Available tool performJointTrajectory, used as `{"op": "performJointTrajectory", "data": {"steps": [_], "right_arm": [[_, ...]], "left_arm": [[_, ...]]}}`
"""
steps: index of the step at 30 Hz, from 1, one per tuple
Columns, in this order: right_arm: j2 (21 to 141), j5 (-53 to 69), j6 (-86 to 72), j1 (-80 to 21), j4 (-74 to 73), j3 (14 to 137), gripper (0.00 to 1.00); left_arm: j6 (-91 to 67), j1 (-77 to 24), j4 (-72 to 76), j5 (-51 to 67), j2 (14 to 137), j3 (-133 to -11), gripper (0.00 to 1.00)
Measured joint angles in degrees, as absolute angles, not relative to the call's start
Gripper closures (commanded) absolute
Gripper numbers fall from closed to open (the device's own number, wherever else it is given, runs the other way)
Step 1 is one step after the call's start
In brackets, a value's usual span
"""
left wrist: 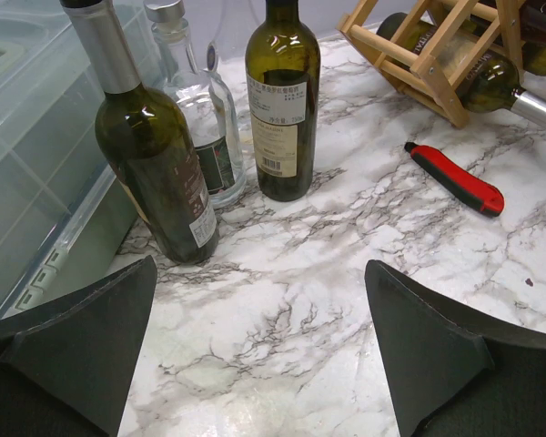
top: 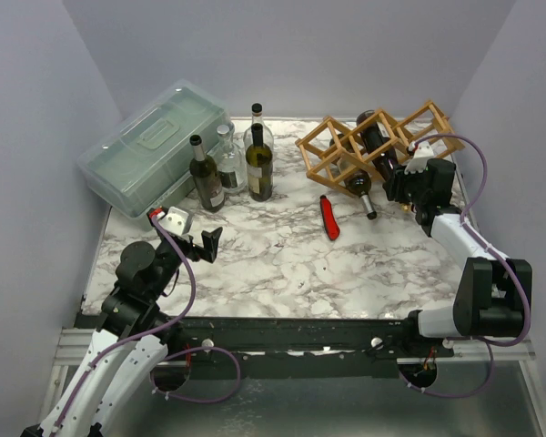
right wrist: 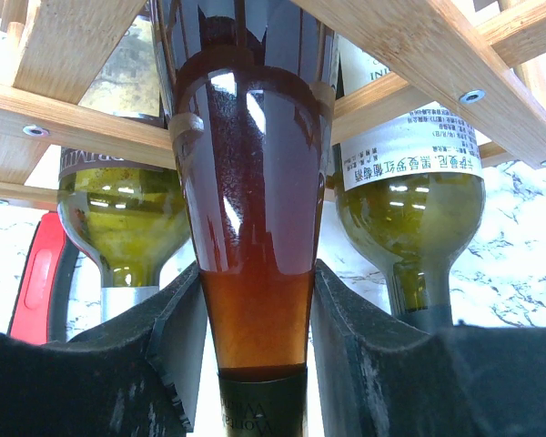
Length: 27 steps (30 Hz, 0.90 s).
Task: Take the wine bottle off the wine rack
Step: Pick up the wine bottle from the wine rack.
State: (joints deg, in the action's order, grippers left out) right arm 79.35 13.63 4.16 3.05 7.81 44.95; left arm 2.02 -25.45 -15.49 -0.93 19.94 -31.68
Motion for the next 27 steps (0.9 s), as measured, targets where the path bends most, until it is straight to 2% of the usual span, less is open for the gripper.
{"op": "performJointTrajectory", "data": {"steps": [3,7,8,11,14,18,23,27], "right_arm": [[79.4,13.6,4.2,3.0,7.7,44.9,0.97],[79.4,13.6,4.2,3.0,7.6,45.1,0.96],[79.4,13.6,4.1,3.0,7.4,45.2,0.94],[79.6,13.6,4.1,3.1,6.9,45.6,0.77],[80.2,13.8,4.1,3.1,6.8,45.9,0.66],[80.8,14.0,4.1,3.1,6.8,46.4,0.66],[81.1,14.1,4.1,3.1,6.8,46.6,0.56],[81.5,14.1,4.1,3.1,6.9,46.8,0.52]], "left_arm": [[2.0,-25.5,-15.5,-0.9,19.9,-31.7,0.01],[2.0,-25.5,-15.5,-0.9,19.9,-31.7,0.01],[2.0,-25.5,-15.5,-0.9,19.9,-31.7,0.01],[2.0,-25.5,-15.5,-0.9,19.9,-31.7,0.01],[2.0,-25.5,-15.5,-0.9,19.9,-31.7,0.01],[2.0,-25.5,-15.5,-0.9,19.9,-31.7,0.01],[2.0,-25.5,-15.5,-0.9,19.9,-31.7,0.01],[2.0,-25.5,-15.5,-0.9,19.9,-31.7,0.01]]}}
